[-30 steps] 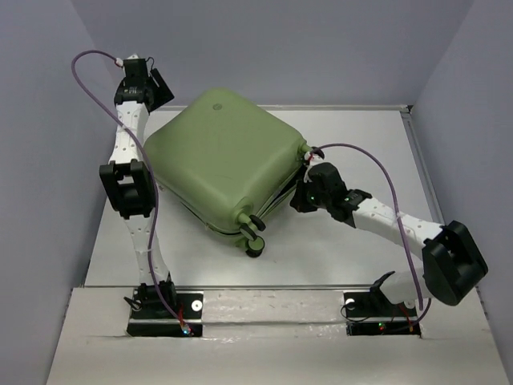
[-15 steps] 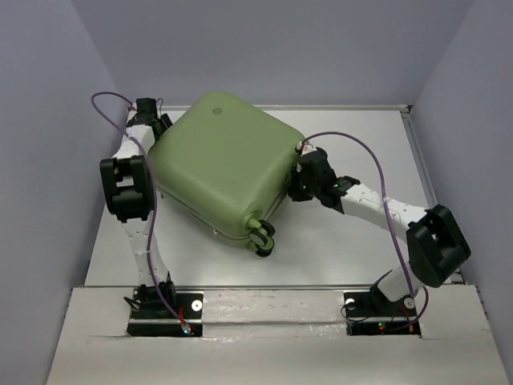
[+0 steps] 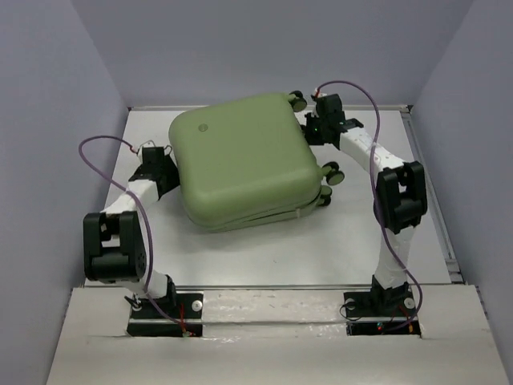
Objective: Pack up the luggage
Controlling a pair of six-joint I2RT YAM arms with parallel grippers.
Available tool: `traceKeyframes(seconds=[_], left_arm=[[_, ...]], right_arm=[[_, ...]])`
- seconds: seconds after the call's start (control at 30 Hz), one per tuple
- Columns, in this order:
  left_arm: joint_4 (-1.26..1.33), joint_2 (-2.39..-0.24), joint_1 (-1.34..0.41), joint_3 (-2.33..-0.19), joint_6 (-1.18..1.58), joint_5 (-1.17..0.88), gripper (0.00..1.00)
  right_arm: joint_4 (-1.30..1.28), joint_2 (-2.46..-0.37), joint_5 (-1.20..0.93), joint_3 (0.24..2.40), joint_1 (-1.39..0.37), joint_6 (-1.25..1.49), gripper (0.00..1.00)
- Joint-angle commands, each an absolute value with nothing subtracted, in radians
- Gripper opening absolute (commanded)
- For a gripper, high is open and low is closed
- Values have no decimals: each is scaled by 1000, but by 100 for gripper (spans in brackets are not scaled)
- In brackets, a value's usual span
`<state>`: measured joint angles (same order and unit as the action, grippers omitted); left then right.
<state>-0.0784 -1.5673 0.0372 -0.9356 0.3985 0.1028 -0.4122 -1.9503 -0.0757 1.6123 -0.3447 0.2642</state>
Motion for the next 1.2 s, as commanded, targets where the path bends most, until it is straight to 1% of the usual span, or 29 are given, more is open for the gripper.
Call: traceKeyframes(seconds=[0.0, 0.03, 0.1, 0.13, 0.17, 0.2, 0.23, 0.3, 0.33, 0.4, 0.43, 0.5, 0.57, 0.6, 0.67, 0.7, 0.73, 0.77, 0.8, 0.83, 0.87, 0.9, 0.93, 0.97, 1.03, 1.07, 1.1, 1.17], left_arm=[[-133, -1378, -187, -764, 482, -313, 73], [-141, -1311, -196, -744, 489, -314, 73], [-159, -1240, -219, -694, 506, -310, 73], [-166, -1205, -227, -677, 511, -310, 73], [-187, -1151, -236, -661, 514, -302, 73], [-195, -1128, -238, -658, 520, -299, 73], [-199, -1083, -244, -654, 528, -298, 73], [-199, -1042, -253, -647, 544, -301, 73], [-204, -1026, -267, -650, 551, -292, 73], [-210, -985, -287, -672, 566, -264, 73], [-209, -967, -296, -690, 574, -262, 73], [-206, -956, -298, -718, 575, -267, 73], [-203, -956, -298, -759, 574, -252, 74], [-196, -957, -298, -767, 575, -244, 74], [-169, -963, -298, -776, 581, -238, 75], [-147, -965, -298, -775, 584, -229, 75], [-141, -965, -298, -773, 586, -218, 75], [-134, -959, -298, -770, 589, -212, 75], [-114, -953, -298, -756, 595, -206, 75], [-109, -943, -298, -750, 597, -193, 75], [-109, -925, -298, -741, 595, -177, 75], [-106, -913, -298, -736, 592, -148, 75], [-103, -901, -298, -733, 591, -140, 75], [-100, -882, -298, -729, 589, -134, 75], [-89, -867, -299, -727, 594, -135, 76], [-86, -850, -299, -724, 592, -144, 77], [-86, -844, -302, -724, 586, -159, 78], [-89, -821, -305, -715, 563, -182, 81]], right_arm=[[-264, -2078, -429, 1920, -419, 284, 13], [-268, -2097, -452, 1980, -404, 304, 15], [-282, -2124, -501, 2025, -361, 327, 19], [-288, -2141, -511, 2061, -351, 331, 25], [-301, -2149, -518, 2081, -351, 334, 29], [-317, -2158, -522, 2104, -351, 331, 38], [-343, -2184, -528, 2170, -351, 315, 44], [-392, -2209, -537, 2235, -351, 305, 54], [-423, -2217, -523, 2256, -351, 304, 63], [-436, -2203, -485, 2266, -342, 301, 71], [-442, -2174, -468, 2260, -342, 293, 79], [-449, -2136, -419, 2237, -342, 279, 85], [-449, -2052, -397, 2209, -342, 264, 85], [-448, -2051, -397, 2189, -342, 258, 85], [-436, -1930, -420, 2082, -342, 261, 78], [-411, -1877, -443, 2018, -342, 267, 72], [-322, -1750, -451, 1838, -356, 275, 64], [-267, -1680, -453, 1737, -367, 297, 58], [-167, -1548, -451, 1639, -395, 307, 39], [-125, -1484, -448, 1547, -412, 320, 31], [-83, -1421, -445, 1361, -429, 360, 25], [43, -1352, -430, 1257, -484, 376, 18], [104, -1286, -414, 1155, -512, 388, 14], [145, -1173, -393, 979, -543, 428, 12], [227, -1093, -336, 840, -639, 449, 14], [239, -1034, -307, 780, -672, 457, 16], [242, -1014, -243, 684, -728, 453, 22], [250, -973, -186, 603, -764, 442, 29]])
